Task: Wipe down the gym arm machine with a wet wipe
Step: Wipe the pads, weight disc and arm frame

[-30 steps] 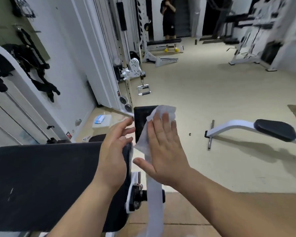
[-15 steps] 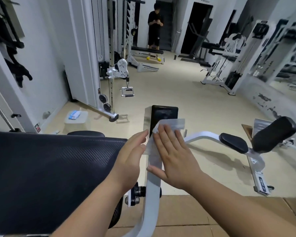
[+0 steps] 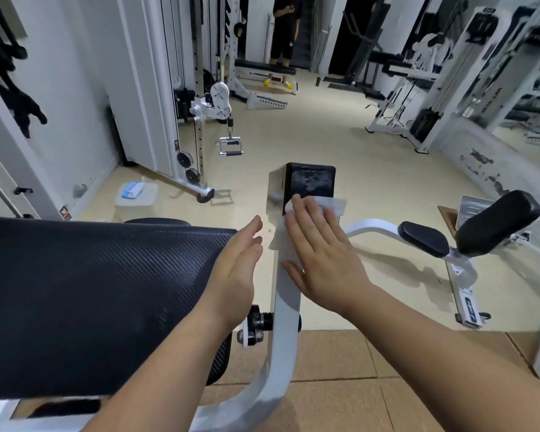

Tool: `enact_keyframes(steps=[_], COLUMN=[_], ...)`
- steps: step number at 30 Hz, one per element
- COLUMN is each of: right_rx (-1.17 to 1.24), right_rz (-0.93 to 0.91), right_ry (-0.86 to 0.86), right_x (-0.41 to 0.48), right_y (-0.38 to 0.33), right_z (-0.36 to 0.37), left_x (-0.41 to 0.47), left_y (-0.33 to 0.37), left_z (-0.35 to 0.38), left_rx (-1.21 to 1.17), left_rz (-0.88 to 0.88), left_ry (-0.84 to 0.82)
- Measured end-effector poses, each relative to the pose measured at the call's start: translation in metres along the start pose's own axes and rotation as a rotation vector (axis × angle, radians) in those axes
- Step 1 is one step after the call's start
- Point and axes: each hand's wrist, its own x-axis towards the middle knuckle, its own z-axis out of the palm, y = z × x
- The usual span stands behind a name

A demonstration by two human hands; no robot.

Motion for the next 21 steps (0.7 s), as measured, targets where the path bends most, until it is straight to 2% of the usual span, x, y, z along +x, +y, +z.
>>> enact_keyframes(steps=[3, 5, 9, 12, 15, 18, 21], right_rx=[0.075, 0.137, 0.11, 0.105, 0.15, 0.172, 0.255], right_rz=[-0.16, -0.24, -0.204, -0.217, -0.208, -0.361, -0.597], right_ry=[-0.027, -0.111, -0.312, -0.266, -0.193, -0.181, -0.208], right_x=[-0.04, -0.068, -0.1, -0.078, -0.033, -0.028, -0.075], right_y=[-0.008, -0.019, -0.025, -0.014, 0.007, 0.022, 0.026], right_z=[0.009, 0.021, 0.061, 0.078, 0.074, 0.076, 0.088], left_x=[-0.014, -0.025, -0.04, -0.05, -0.061, -0.067, -0.071], left_y=[-0.014, -0.024, -0.06, -0.085, -0.092, -0.095, -0.091], left_z=[-0.006, -0.01, -0.004, 0.01, 0.027, 0.04, 0.061], left_rx=[0.066, 0.217, 0.507, 0.687, 0.795, 0.859, 0.89], left_rz=[-0.023, 0.008, -0.069, -0.112, -0.166, -0.241, -0.259], left_ry=[0.082, 0.122, 0.06, 0.007, 0.026, 0.07, 0.173])
